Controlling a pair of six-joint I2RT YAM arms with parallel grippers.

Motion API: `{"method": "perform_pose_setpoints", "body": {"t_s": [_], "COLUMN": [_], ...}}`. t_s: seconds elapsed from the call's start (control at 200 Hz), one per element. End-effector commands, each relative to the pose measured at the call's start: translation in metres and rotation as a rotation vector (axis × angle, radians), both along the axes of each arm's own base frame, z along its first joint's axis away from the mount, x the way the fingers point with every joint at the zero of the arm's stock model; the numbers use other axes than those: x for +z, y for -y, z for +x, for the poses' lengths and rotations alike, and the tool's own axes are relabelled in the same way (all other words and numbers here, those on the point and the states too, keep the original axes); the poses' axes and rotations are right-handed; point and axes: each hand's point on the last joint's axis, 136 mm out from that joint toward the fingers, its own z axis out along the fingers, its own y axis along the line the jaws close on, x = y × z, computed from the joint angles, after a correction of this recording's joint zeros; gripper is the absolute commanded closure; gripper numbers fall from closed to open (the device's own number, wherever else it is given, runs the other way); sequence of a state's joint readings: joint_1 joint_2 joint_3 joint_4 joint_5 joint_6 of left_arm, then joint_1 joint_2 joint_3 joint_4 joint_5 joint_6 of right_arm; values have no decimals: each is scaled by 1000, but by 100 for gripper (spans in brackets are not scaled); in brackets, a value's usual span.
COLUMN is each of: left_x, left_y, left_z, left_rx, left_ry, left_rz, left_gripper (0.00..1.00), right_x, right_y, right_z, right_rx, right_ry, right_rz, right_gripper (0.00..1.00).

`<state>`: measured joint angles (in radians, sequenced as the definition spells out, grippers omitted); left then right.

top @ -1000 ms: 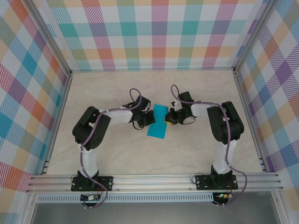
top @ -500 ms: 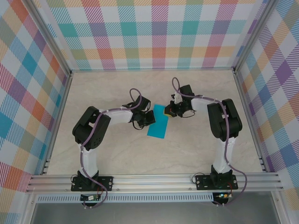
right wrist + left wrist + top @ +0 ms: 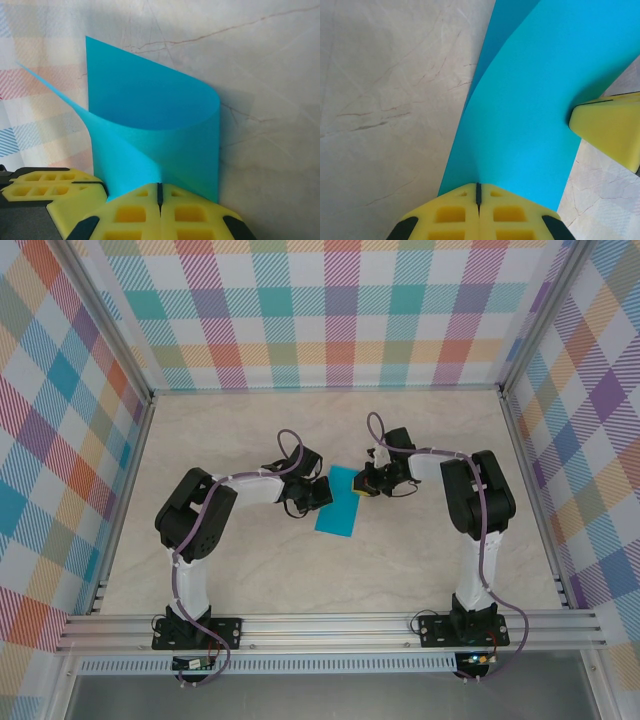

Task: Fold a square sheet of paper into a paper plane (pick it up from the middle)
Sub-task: Fold the square sheet of paper in half at the center of the table.

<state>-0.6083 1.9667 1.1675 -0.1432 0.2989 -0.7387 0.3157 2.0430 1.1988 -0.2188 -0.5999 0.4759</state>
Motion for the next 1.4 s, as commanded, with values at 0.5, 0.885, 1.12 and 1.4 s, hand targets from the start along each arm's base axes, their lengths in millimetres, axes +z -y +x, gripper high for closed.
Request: {"method": "perform_pose_setpoints", "body": {"t_s": [0.5, 0.885, 1.12, 1.4], "left_x": [-59, -59, -58, -58], "left_y": [-31, -33, -31, -30], "left_z": [-48, -49, -48, -47], "left_rx": [-24, -26, -26, -31], "left_ry": [-175, -175, -173, -175], "left_rz": [166, 174, 170, 170], "left_gripper": [100, 100, 100, 100], "right_x": [-13, 26, 13, -31], "right_y": [13, 14, 16, 33], "right_z": [27, 44, 47, 33], "right_rx": [-16, -32, -42, -82], "right_ry": [5, 22, -14, -88], "right_rz": [-70, -5, 9, -102], "right_gripper": [100, 100, 100, 100]}}
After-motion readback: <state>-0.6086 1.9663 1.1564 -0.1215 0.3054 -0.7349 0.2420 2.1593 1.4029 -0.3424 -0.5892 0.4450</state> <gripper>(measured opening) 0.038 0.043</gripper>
